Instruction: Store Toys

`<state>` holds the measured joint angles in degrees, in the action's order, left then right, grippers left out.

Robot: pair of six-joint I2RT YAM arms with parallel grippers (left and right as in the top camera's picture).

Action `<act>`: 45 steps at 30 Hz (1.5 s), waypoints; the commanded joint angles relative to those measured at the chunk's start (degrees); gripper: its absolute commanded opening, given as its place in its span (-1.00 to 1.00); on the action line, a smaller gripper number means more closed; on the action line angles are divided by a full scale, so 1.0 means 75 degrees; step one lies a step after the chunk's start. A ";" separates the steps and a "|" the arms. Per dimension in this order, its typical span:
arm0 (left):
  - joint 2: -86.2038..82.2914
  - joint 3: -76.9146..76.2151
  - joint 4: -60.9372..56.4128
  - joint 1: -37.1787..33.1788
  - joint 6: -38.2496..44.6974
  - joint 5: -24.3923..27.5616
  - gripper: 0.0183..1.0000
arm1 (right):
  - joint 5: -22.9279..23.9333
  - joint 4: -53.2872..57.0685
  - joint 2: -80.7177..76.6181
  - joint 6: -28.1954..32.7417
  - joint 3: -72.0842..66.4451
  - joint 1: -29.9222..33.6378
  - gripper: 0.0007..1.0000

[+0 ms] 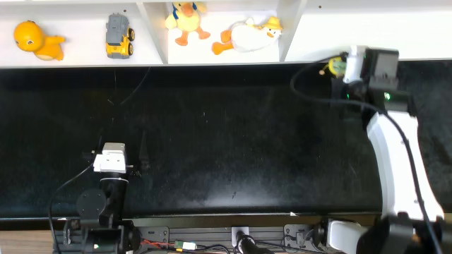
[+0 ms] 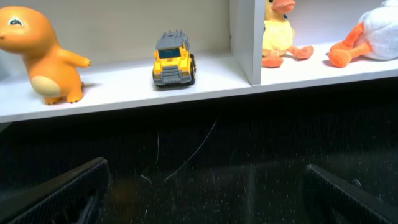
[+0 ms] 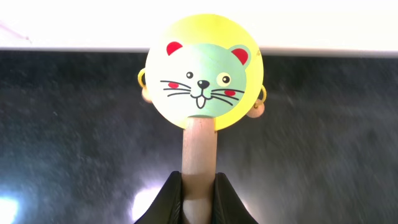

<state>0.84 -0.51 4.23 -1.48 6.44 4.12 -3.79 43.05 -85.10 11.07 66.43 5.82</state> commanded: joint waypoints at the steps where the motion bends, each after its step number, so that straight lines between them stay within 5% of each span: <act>1: -0.0096 0.0009 0.0026 0.0020 0.0111 0.0102 1.00 | -0.0326 -0.0017 -0.0784 0.0382 0.0845 -0.0312 -0.92; 11: -0.0096 0.0009 0.0026 0.0020 0.0111 0.0102 1.00 | 0.0286 -0.0329 -0.2375 0.0606 0.2419 -0.1131 -0.92; 24: -0.0096 0.0009 0.0026 0.0020 0.0111 0.0102 1.00 | 0.0860 -0.0408 -0.3118 0.0647 0.3048 -0.1072 -0.92; 45: -0.0096 0.0009 0.0026 0.0020 0.0111 0.0102 1.00 | 0.0758 -0.1145 -0.3241 0.0755 0.3048 -0.0772 -0.90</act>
<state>0.84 -0.51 4.23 -1.48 6.44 4.12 2.33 34.89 -108.29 16.75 87.07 -0.03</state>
